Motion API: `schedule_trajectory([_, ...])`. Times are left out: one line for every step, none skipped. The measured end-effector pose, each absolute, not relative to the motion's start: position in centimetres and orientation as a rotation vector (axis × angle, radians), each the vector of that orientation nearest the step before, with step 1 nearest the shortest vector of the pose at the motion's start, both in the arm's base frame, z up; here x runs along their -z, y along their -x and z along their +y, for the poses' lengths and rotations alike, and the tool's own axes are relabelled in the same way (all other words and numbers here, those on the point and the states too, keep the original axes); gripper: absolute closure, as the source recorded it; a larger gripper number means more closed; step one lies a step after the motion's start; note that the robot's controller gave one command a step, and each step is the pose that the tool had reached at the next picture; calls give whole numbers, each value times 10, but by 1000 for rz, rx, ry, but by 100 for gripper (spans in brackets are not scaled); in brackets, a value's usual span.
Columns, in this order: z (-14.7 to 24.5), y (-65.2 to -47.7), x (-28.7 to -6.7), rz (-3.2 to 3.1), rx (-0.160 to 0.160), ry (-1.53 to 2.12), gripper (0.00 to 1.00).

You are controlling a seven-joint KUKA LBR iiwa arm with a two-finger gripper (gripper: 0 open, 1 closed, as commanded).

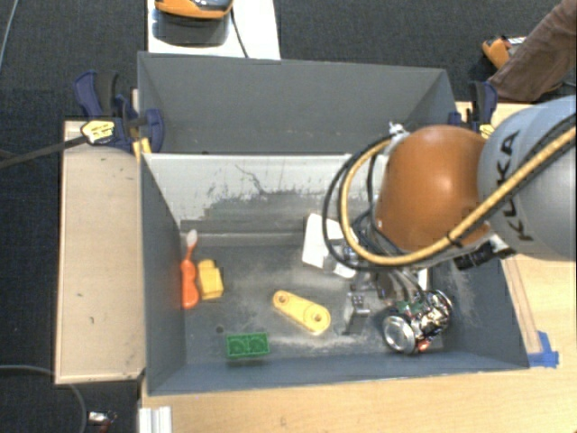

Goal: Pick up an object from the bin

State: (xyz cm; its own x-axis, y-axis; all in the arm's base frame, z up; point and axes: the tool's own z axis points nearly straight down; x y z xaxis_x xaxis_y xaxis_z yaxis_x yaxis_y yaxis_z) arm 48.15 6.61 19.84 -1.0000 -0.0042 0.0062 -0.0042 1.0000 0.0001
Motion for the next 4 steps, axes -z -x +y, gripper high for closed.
schedule_trajectory([66,-483,-202,-3143,1,-4,0])
schedule_trajectory([67,-509,-207,-3144,2,-68,0])
schedule_trajectory([78,-505,-181,-3143,2,131,0])
schedule_trajectory([91,-491,-196,-3150,2,101,0])
